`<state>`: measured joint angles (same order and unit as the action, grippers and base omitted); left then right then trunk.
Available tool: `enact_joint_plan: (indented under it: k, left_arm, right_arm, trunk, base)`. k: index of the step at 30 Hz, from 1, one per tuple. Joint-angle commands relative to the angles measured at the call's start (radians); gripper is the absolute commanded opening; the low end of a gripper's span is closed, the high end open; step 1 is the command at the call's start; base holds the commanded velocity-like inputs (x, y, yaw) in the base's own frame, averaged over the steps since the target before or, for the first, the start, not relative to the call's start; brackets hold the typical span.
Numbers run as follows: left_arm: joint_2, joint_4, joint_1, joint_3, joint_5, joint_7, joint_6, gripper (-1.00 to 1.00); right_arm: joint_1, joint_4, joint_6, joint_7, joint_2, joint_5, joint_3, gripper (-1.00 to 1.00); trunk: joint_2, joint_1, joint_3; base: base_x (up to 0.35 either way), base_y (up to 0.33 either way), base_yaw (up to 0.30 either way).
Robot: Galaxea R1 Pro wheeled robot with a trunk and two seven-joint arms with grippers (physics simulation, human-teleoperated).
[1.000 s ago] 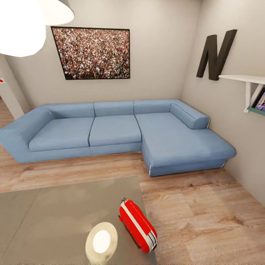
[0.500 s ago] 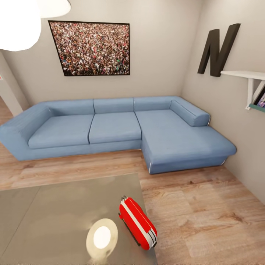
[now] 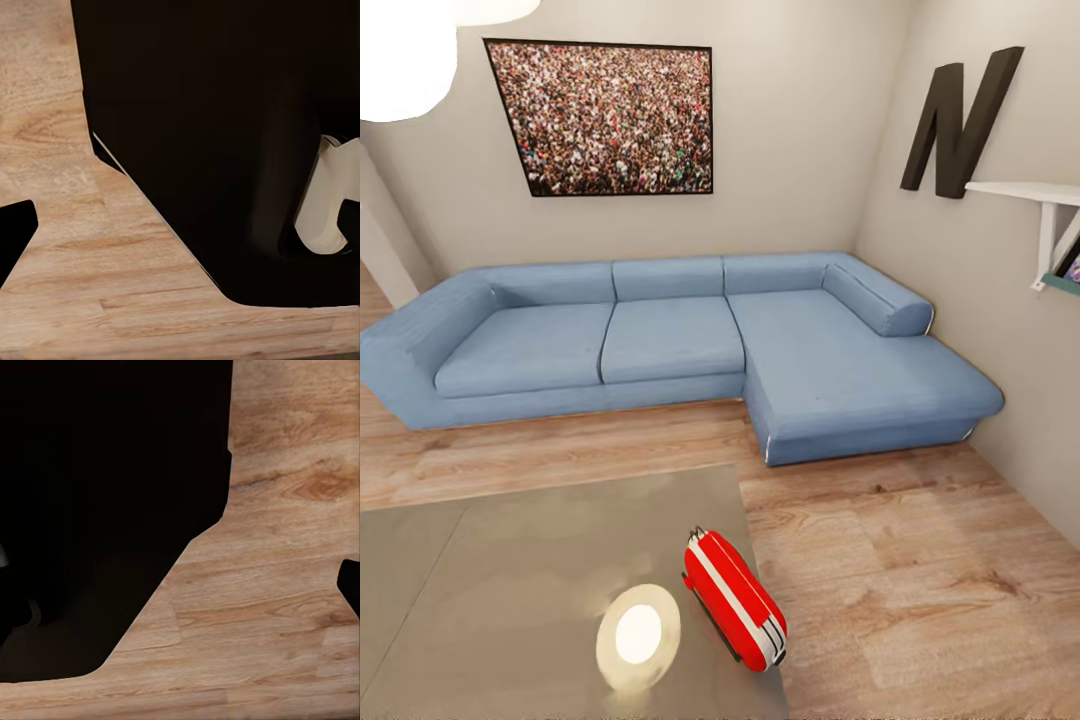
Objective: Turn on the radio receiver that's on the table in the living room.
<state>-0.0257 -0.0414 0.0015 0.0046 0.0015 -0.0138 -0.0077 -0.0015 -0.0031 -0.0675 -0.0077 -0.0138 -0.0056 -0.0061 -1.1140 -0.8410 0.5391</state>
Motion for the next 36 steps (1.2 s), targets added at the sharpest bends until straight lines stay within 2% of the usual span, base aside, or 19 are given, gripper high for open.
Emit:
enact_joint_plan:
  k: [1, 27, 36]
  left_arm:
    - [0.0, 0.0, 0.0, 0.0, 0.0, 0.0, 0.0, 1.0]
    - [0.001, 0.0, 0.0, 0.0, 0.0, 0.0, 0.0, 1.0]
    - [0.001, 0.0, 0.0, 0.0, 0.0, 0.0, 0.0, 1.0]
  right_arm:
    - [0.0, 0.0, 0.0, 0.0, 0.0, 0.0, 0.0, 1.0]
    - [0.0, 0.0, 0.0, 0.0, 0.0, -0.001, 0.0, 1.0]
    - [0.0, 0.0, -0.001, 0.001, -0.002, -0.001, 0.0, 1.0]
  trunk:
    - [0.0, 0.0, 0.002]
    - [0.0, 0.0, 0.044]
    - [0.0, 0.0, 0.047]
  base:
    - [0.0, 0.0, 0.0]
    - [0.0, 0.0, 0.0]
    - [0.0, 0.0, 0.0]
